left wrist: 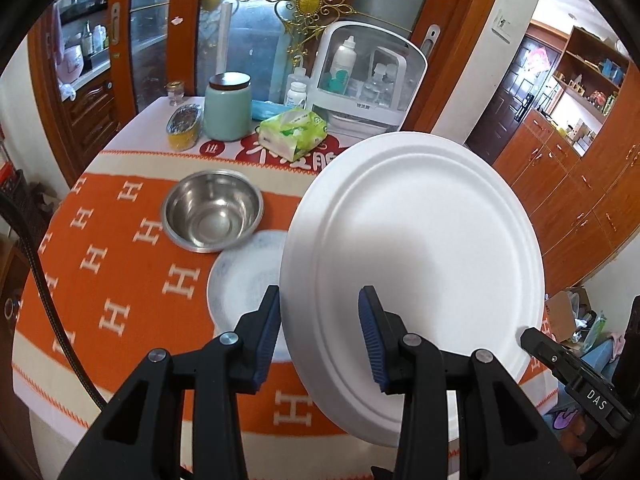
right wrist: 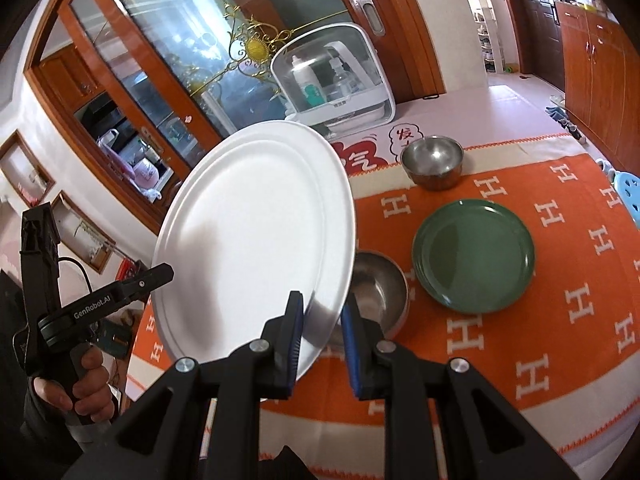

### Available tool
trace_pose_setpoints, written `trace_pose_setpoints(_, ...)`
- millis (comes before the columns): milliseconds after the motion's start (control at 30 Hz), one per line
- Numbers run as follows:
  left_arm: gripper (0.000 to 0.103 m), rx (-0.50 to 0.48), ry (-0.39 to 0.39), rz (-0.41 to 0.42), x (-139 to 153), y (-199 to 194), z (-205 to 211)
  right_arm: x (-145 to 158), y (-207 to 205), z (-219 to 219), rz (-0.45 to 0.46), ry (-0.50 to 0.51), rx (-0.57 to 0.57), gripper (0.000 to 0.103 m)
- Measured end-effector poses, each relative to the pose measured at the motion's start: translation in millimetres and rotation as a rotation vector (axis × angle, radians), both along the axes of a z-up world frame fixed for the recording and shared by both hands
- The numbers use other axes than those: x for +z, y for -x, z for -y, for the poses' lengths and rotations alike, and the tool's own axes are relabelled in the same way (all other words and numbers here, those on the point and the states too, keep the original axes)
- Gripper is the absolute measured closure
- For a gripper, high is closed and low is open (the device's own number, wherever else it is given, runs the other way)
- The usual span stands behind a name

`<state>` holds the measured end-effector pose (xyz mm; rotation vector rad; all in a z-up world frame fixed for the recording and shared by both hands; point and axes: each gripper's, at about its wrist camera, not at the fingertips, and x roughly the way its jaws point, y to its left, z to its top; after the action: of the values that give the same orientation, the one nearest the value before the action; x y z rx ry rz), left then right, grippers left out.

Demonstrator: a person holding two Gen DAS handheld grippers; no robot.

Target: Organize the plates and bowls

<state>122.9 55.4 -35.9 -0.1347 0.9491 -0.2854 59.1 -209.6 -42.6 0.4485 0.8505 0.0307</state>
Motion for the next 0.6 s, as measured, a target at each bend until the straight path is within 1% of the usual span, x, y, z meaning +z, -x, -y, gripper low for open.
trace_pose_setpoints(300, 0.066, 0.027, 0.005, -0.038, -16.6, 47.0, -10.8, -10.8, 36.1, -14.0, -0.053, 0.024, 0.037, 0.083)
trace_pose_setpoints(600, 0.066, 0.046, 0.008, -0.082, -39.7, 79.5, -22.9, -34.0, 61.8, -30.1, -0.150, 0.043, 0.075, 0.081)
